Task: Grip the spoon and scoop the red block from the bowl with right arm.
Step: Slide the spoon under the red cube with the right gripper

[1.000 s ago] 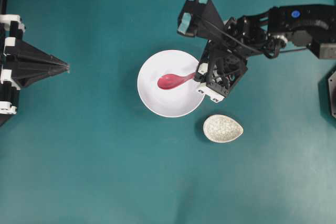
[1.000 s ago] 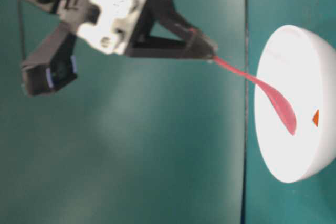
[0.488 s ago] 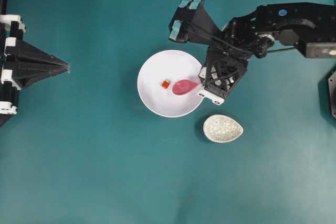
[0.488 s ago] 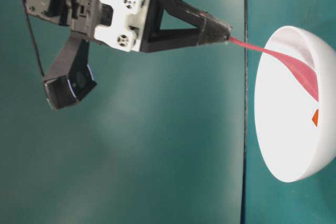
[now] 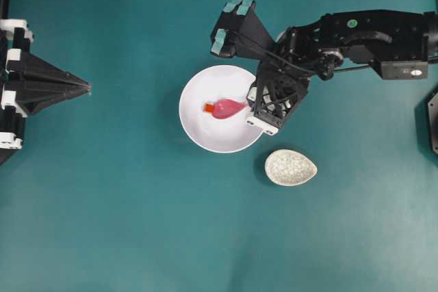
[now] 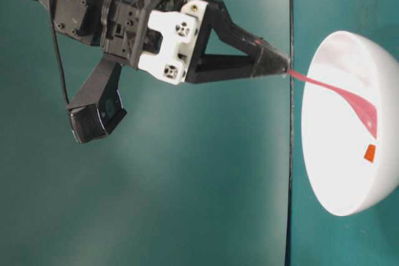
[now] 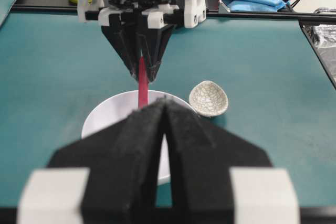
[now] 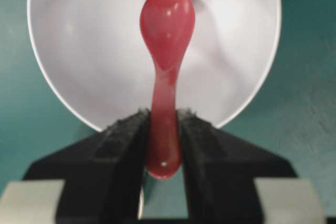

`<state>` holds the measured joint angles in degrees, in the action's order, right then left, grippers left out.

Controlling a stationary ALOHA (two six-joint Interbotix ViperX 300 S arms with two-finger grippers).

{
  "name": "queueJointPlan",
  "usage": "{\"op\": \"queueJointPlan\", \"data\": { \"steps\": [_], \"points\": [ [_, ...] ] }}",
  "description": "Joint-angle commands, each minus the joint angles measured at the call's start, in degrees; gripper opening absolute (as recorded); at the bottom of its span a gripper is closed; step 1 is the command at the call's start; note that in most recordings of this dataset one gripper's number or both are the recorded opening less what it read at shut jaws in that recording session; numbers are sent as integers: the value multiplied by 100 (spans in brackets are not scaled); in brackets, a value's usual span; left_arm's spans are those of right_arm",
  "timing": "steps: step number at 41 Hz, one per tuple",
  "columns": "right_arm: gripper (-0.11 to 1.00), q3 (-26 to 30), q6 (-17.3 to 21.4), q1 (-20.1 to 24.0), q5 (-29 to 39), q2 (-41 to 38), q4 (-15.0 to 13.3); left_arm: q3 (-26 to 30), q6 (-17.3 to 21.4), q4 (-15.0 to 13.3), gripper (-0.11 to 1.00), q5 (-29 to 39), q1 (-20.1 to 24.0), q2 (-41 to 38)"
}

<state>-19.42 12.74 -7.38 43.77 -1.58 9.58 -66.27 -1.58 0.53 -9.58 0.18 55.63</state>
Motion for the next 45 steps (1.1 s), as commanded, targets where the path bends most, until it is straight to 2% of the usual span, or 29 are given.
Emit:
{"op": "queueJointPlan", "data": {
  "steps": [1, 11, 22, 37, 45],
  "points": [
    [26, 158, 0, 0, -193, 53, -9, 149, 0, 18, 1, -26, 0, -18],
    [26, 141, -9, 9, -519, 0, -18, 149, 0, 18, 1, -26, -9, -18],
    [26, 123, 0, 9, -940, 9, -229, 149, -35, 18, 1, -26, -9, -9],
    [26, 70, 0, 123, -1274, 26, -255, 149, -62, 18, 1, -26, -9, 0],
    [26, -158, 18, 229, -1688, 167, -255, 149, -53, 18, 1, -18, -9, 0]
  ]
}}
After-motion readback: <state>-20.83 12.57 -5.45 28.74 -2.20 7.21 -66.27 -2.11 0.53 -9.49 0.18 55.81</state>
